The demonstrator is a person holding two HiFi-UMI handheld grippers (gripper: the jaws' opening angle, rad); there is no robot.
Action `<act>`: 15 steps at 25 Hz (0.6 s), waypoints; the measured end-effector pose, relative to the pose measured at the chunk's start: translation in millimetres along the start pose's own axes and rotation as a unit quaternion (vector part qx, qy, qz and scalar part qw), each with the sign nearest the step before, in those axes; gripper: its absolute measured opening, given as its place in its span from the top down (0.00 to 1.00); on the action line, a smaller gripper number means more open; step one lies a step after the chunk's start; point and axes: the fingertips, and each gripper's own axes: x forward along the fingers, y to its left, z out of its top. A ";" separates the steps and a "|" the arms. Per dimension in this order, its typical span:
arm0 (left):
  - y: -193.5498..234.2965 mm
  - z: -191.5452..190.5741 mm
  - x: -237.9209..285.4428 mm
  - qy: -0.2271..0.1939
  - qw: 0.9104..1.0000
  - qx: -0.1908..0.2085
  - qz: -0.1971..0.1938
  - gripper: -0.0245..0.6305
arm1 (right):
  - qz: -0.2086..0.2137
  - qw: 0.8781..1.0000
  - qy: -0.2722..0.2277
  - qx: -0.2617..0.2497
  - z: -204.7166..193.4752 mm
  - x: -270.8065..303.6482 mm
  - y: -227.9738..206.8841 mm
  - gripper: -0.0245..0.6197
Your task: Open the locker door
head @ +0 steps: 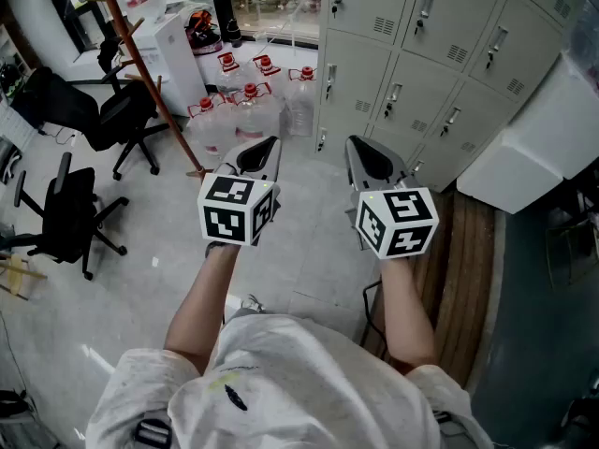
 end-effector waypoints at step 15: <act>-16.3 1.3 16.9 0.006 1.000 -0.007 -0.024 0.95 | -0.001 1.000 0.010 0.006 -7.7 2.0 -6.8 0.97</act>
